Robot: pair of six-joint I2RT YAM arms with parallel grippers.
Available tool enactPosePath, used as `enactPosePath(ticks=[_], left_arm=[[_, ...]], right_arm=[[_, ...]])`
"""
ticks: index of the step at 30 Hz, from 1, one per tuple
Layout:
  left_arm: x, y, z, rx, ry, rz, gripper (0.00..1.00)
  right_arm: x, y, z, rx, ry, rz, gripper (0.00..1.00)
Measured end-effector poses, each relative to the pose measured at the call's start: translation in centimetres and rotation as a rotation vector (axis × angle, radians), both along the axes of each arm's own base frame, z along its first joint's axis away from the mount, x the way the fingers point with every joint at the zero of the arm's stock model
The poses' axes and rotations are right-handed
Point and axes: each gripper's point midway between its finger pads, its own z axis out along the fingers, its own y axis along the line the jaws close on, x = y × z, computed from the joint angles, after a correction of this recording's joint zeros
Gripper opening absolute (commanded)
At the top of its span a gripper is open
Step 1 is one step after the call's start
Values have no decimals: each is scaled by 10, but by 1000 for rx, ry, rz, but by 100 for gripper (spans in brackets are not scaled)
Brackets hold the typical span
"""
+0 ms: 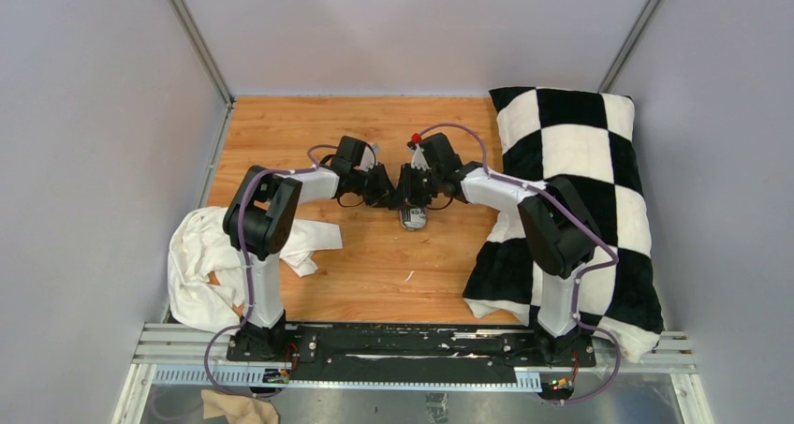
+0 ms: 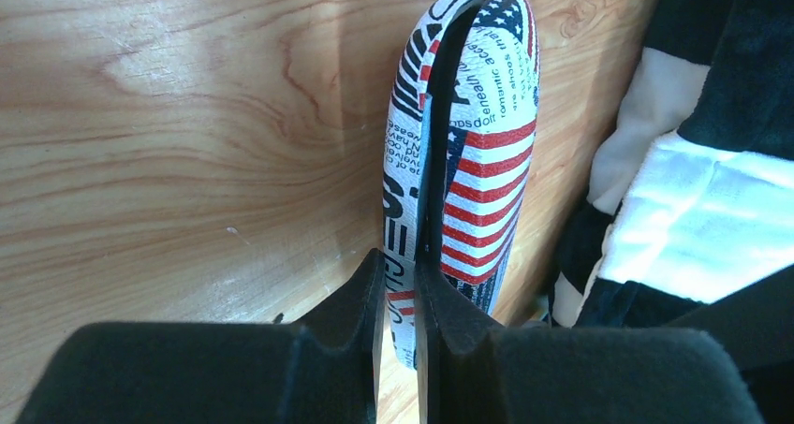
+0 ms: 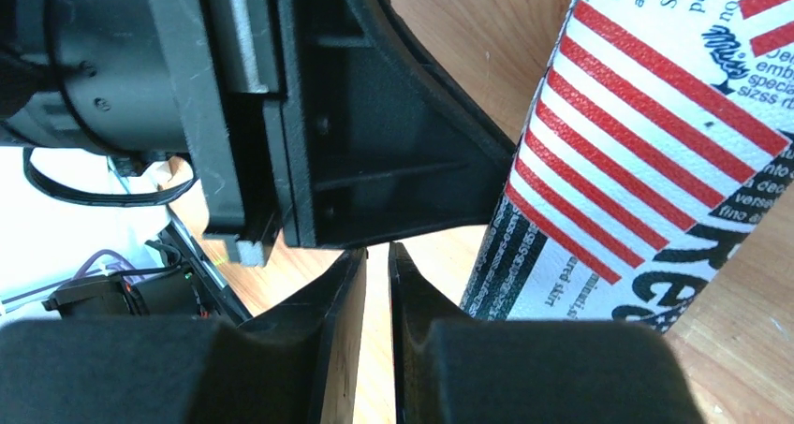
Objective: Organize the sunglasses
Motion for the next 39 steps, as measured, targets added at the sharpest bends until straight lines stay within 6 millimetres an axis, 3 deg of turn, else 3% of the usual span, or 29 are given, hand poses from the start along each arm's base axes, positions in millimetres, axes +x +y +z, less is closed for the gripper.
enactPosePath(ticks=[5, 10, 12, 15, 18, 20, 27, 32, 39], left_arm=[[-1, 0, 0, 1, -3, -5, 21], [-2, 2, 3, 21, -20, -24, 28], [-2, 5, 8, 39, -35, -35, 30], [0, 7, 20, 64, -80, -57, 33], [1, 11, 31, 91, -121, -84, 39], [0, 14, 33, 108, -138, -101, 42], [-8, 27, 33, 180, -141, -106, 53], [-8, 32, 53, 196, -196, -98, 63], [-5, 39, 86, 191, -280, -63, 62]], right_arm=[[5, -11, 20, -6, -46, -27, 24], [32, -54, 51, -7, -138, -145, 28], [42, -73, 52, -37, -159, -193, 32], [47, -89, 42, -93, -154, -227, 46], [41, -90, 28, -118, -125, -205, 58], [38, -88, 21, -121, -106, -193, 60], [28, -82, 5, -98, -36, -160, 61], [27, -78, 4, -75, -26, -149, 61], [26, -78, 2, -72, -20, -153, 61]])
